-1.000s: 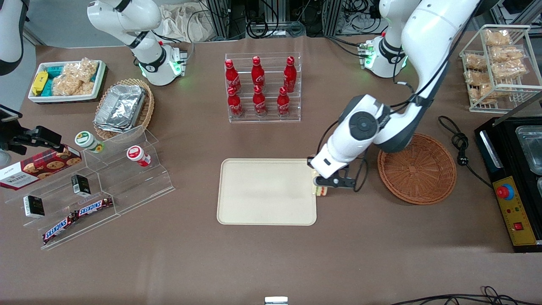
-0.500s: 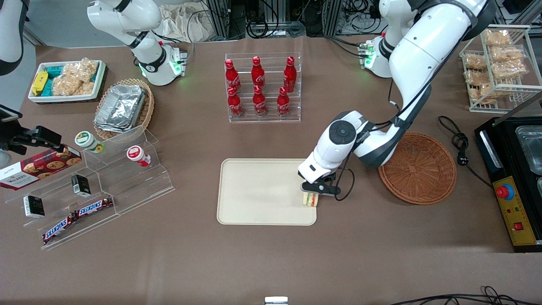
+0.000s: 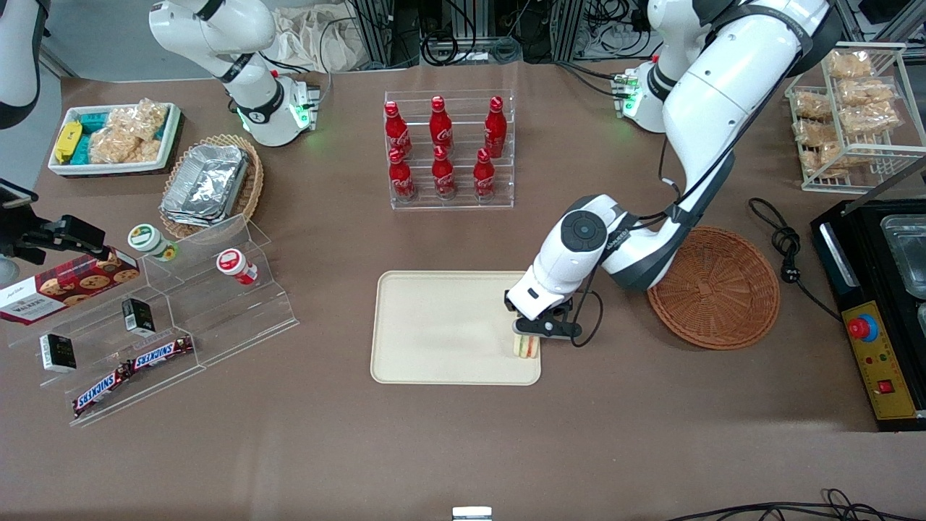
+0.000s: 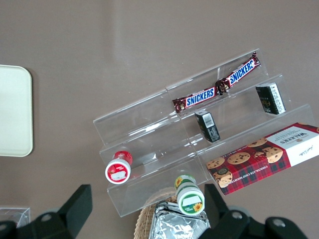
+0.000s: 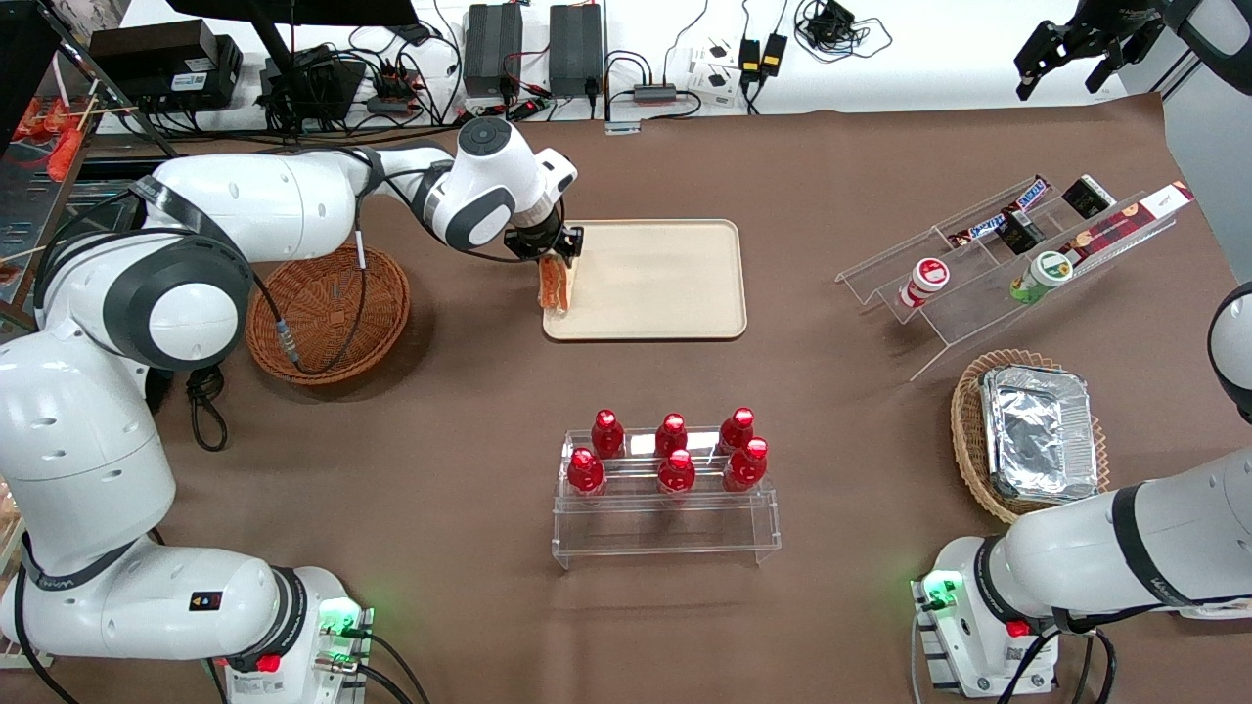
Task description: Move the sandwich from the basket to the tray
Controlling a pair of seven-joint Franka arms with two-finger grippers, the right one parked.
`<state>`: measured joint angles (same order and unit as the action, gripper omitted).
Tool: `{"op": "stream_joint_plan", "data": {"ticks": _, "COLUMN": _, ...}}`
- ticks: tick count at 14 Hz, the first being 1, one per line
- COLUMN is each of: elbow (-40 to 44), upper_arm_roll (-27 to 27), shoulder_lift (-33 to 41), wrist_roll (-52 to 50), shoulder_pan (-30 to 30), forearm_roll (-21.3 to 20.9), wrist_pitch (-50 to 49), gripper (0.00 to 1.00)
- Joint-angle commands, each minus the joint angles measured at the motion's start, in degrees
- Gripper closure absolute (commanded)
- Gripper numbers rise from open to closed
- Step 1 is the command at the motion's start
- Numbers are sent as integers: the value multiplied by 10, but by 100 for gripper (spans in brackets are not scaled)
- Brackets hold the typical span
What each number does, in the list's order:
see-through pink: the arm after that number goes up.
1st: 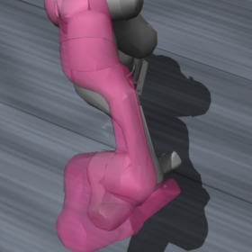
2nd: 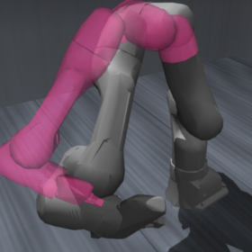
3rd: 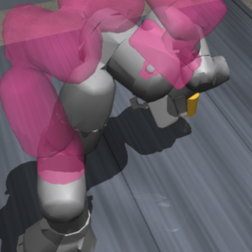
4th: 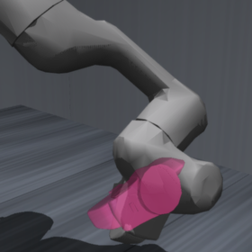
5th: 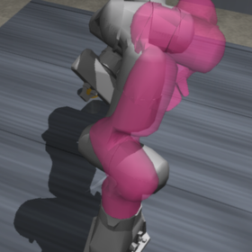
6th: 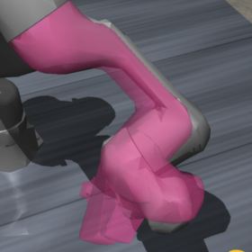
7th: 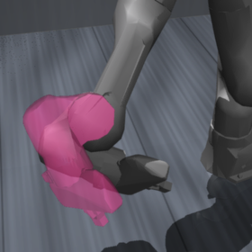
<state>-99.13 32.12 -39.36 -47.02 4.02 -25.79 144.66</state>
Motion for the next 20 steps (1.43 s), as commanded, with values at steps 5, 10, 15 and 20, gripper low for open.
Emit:
{"op": "stream_joint_plan", "data": {"ticks": 5, "elbow": -7, "upper_arm_roll": 6, "shoulder_lift": 135, "wrist_roll": -54, "shoulder_pan": -71, "forearm_roll": 40, "wrist_pitch": -61, "gripper": 1}}
{"op": "stream_joint_plan", "data": {"ticks": 10, "elbow": 10, "upper_arm_roll": 4, "shoulder_lift": 252, "wrist_roll": 123, "shoulder_pan": -124, "forearm_roll": 194, "wrist_pitch": -262, "gripper": 1}}
{"op": "stream_joint_plan", "data": {"ticks": 15, "elbow": 32, "upper_arm_roll": -174, "shoulder_lift": 398, "wrist_roll": 363, "shoulder_pan": -91, "forearm_roll": 319, "wrist_pitch": -514, "gripper": 1}}
{"op": "stream_joint_plan", "data": {"ticks": 20, "elbow": 39, "upper_arm_roll": -218, "shoulder_lift": 428, "wrist_roll": 376, "shoulder_pan": -75, "forearm_roll": 298, "wrist_pitch": -554, "gripper": 1}}
